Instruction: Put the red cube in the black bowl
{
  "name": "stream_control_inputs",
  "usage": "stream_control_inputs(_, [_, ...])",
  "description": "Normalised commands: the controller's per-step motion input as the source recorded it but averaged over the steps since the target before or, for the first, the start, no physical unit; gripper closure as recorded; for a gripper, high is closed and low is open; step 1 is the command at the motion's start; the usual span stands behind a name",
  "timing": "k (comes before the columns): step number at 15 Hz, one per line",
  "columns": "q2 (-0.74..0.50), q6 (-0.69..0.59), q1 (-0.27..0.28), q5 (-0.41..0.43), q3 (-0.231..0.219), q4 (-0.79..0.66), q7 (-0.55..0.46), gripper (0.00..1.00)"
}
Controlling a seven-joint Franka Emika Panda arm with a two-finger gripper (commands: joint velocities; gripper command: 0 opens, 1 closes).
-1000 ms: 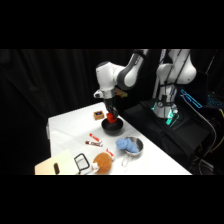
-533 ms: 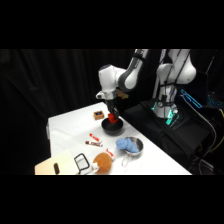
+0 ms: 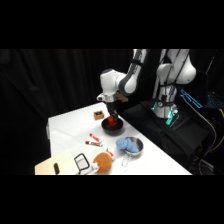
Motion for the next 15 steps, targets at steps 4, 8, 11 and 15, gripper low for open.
stream_control_inputs(4, [-0.01,0.18,-0.067,0.147,0.056,-0.04,-0.08,0.00])
stream_control_inputs(8, [-0.15,-0.01,-0.059,0.117,0.047,-0.01,-0.06,0.00])
stream_control_inputs(11, [-0.29,-0.29,-0.010,-0.027,-0.002,0.04,0.05,0.00])
stream_control_inputs(15, [-0.25,-0.45,0.017,-0.087,-0.021,0.15,0.07,0.00])
